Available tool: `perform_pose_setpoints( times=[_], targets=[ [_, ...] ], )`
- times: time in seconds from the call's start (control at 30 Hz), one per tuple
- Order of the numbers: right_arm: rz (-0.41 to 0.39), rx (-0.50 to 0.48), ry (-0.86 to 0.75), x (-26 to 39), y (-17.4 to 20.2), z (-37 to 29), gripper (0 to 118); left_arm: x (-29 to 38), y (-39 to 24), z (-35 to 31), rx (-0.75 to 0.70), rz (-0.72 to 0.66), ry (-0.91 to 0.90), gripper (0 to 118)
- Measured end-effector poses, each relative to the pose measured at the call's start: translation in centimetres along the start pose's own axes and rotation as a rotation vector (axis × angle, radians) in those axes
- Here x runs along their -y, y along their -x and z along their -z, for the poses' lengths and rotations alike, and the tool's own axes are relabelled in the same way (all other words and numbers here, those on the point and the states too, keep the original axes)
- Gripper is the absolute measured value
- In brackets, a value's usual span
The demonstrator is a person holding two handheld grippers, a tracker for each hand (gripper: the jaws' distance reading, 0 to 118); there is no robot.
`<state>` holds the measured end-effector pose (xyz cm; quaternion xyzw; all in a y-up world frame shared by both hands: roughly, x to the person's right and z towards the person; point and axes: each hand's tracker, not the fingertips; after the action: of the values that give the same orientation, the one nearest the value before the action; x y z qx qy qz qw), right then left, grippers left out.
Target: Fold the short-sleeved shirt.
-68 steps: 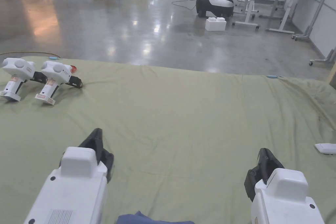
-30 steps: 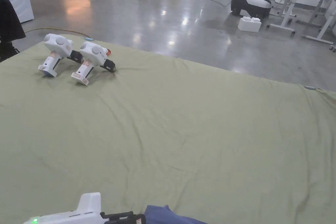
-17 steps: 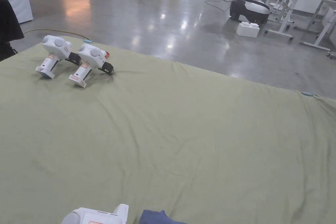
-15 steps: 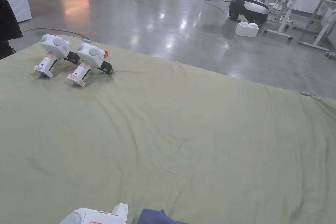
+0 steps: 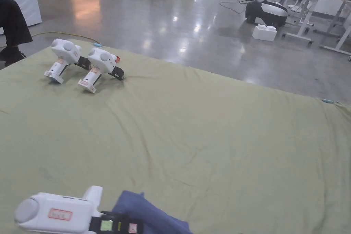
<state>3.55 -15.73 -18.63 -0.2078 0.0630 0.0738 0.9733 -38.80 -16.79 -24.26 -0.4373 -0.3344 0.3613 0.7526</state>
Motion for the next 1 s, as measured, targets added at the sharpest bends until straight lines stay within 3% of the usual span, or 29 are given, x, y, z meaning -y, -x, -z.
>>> perform_pose_setpoints(
  times=[0.37, 0.57, 0.73, 0.8, 0.87, 0.9, 1.0],
  targets=[
    [0.014, 0.126, -0.15, -7.6, -6.8, 0.2, 2, -6.3, 3.3, -20.3, -0.358, -0.022, -0.163, 19],
    [0.044, 0.206, -0.169, -9.2, -9.7, -0.1, 2, -8.4, 6.0, -26.0, -0.554, -0.061, -0.145, 19],
    [0.065, 0.236, -0.159, -8.8, -10.7, -0.4, 2, -8.9, 7.8, -26.5, -0.713, -0.114, -0.108, 22],
    [0.068, 0.232, -0.144, -8.5, -10.7, -0.4, 2, -9.1, 8.5, -26.4, -0.769, -0.121, -0.102, 38],
    [0.076, 0.227, -0.13, -8.2, -10.7, -0.2, 2, -9.2, 8.2, -26.3, -0.872, -0.063, -0.113, 72],
    [0.08, 0.224, -0.125, -8.1, -10.6, -0.2, 2, -9.2, 7.9, -26.4, -0.914, -0.038, -0.128, 79],
    [0.082, 0.217, -0.117, -7.8, -10.5, 0.0, 2, -9.4, 7.4, -27.3, -0.988, -0.044, -0.156, 81]
  ],
)
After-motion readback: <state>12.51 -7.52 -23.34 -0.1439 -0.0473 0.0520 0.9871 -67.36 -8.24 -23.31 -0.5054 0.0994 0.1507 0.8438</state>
